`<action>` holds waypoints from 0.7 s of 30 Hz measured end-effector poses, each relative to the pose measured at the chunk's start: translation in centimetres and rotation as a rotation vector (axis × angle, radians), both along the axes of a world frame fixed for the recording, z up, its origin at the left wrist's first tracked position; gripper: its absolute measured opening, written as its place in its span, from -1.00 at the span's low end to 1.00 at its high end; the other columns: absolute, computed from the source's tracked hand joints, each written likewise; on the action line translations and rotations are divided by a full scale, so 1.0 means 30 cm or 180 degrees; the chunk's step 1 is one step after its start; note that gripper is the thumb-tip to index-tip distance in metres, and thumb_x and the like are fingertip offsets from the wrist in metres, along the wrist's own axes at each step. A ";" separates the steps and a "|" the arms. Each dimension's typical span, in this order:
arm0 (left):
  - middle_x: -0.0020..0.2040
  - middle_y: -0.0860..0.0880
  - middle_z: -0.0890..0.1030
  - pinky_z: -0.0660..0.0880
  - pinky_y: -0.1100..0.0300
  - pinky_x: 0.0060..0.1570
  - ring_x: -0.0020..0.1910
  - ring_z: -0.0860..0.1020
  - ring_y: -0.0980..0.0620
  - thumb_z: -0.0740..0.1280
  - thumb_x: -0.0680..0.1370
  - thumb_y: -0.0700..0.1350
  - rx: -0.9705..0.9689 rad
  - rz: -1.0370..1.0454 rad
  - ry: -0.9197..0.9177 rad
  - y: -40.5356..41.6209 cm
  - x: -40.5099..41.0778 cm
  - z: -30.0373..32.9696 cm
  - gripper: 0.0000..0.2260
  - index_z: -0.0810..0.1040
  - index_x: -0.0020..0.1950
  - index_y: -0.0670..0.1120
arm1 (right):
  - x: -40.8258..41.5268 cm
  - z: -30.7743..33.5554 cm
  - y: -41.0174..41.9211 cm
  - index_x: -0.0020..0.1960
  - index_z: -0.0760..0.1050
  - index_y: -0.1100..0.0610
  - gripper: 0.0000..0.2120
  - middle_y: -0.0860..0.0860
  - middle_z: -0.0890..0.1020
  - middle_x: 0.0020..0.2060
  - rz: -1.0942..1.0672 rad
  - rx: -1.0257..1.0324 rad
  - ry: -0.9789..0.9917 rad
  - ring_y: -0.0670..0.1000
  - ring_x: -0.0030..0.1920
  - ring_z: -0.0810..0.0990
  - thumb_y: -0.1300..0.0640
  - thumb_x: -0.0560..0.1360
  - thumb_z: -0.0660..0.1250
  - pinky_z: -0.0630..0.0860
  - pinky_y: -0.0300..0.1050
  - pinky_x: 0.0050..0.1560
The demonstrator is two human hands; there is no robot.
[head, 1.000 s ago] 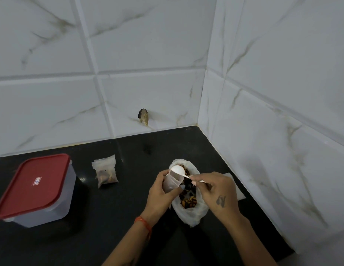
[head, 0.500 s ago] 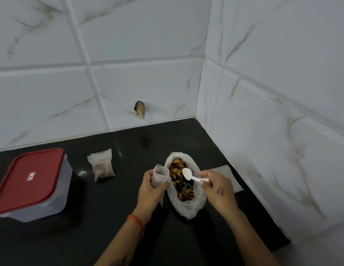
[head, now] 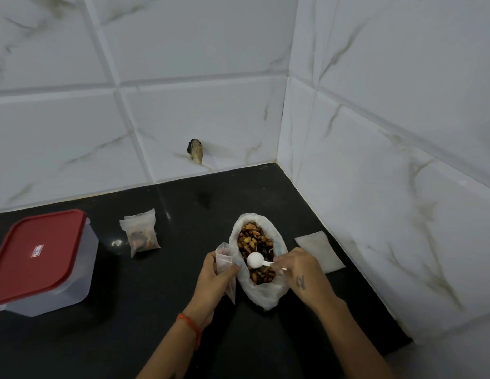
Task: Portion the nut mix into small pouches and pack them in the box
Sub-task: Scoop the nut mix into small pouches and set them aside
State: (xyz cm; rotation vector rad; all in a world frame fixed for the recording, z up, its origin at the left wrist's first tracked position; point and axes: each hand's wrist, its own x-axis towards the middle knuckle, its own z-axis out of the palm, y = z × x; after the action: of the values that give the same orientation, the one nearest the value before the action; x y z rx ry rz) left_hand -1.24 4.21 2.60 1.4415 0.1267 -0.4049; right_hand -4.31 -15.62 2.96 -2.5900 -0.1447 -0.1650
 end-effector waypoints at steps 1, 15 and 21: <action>0.10 -0.03 0.58 0.52 0.20 -0.11 0.07 0.57 0.04 0.36 0.53 -0.19 -0.0013 -0.0001 0.0007 0.000 0.000 0.001 -0.71 0.40 0.18 0.05 | 0.003 -0.001 -0.005 -0.06 0.67 0.24 -0.72 0.21 0.63 -0.13 -0.0026 0.0059 -0.0038 0.21 -0.06 0.58 0.49 0.36 0.32 0.46 -0.02 -0.03; 0.15 -0.06 0.56 0.55 0.08 0.02 0.12 0.57 -0.01 0.36 0.52 -0.18 0.0119 -0.0179 0.0094 -0.007 0.014 -0.016 -0.68 0.40 0.22 0.02 | 0.034 0.040 0.059 0.23 0.56 0.07 -0.74 0.03 0.64 0.06 -0.0820 0.0050 0.0462 -0.07 0.07 0.58 0.13 0.59 0.22 0.47 -0.28 0.10; 0.09 -0.05 0.58 0.53 0.19 -0.13 0.05 0.58 0.03 0.35 0.53 -0.20 -0.0003 -0.0184 0.0115 -0.016 0.007 -0.004 -0.73 0.41 0.17 0.02 | 0.041 0.013 0.066 0.13 0.62 0.04 -0.80 -0.01 0.66 0.02 -0.0840 0.0214 0.0693 -0.10 0.04 0.59 0.13 0.53 0.33 0.46 -0.34 0.05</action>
State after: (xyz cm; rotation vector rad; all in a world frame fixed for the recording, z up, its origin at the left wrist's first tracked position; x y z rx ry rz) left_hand -1.04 3.74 2.48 1.4399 0.1141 -0.4785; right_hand -3.09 -13.64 3.34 -2.5303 0.2775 0.0182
